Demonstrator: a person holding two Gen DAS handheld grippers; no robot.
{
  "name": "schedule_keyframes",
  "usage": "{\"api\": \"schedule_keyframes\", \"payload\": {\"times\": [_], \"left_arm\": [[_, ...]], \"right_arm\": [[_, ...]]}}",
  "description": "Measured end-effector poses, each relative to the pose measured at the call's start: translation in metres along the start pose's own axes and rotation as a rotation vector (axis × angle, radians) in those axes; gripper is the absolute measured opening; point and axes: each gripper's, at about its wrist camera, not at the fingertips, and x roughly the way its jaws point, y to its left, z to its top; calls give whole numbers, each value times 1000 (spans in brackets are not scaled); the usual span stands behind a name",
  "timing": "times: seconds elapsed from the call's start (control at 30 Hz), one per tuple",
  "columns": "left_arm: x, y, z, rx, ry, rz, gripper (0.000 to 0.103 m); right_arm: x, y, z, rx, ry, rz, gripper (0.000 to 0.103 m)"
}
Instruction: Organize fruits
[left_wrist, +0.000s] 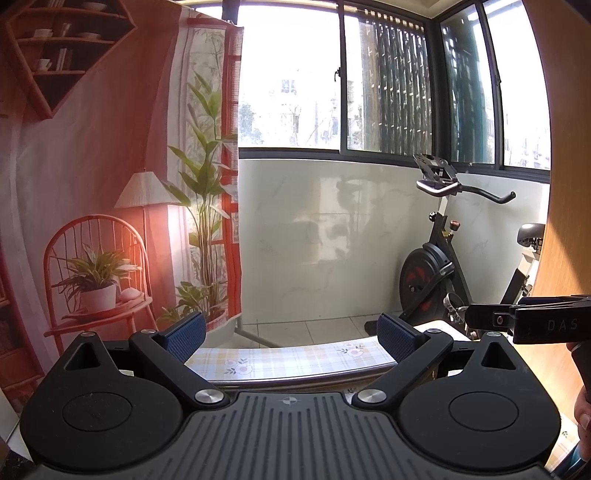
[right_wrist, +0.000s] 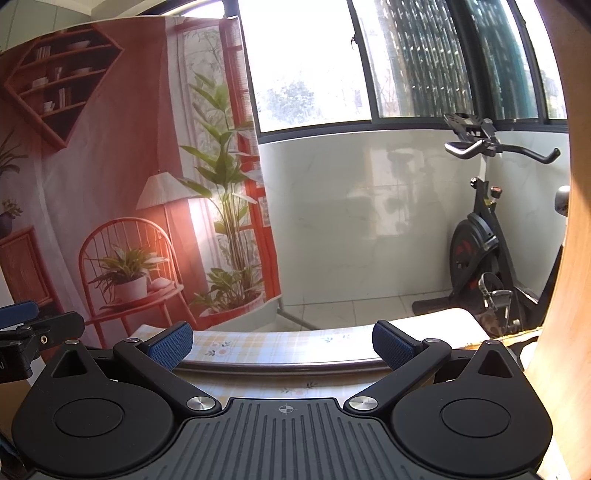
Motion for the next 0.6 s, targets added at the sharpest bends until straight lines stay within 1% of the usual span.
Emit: {"api": "schedule_keyframes", "payload": {"times": [0.23, 0.6], "left_arm": [[2, 2, -1, -5, 13, -1, 100], [5, 4, 1, -6, 21, -2, 100]], "right_arm": [[-4, 0, 0, -3, -19, -7, 103], [-4, 2, -1, -6, -16, -11, 103]]}}
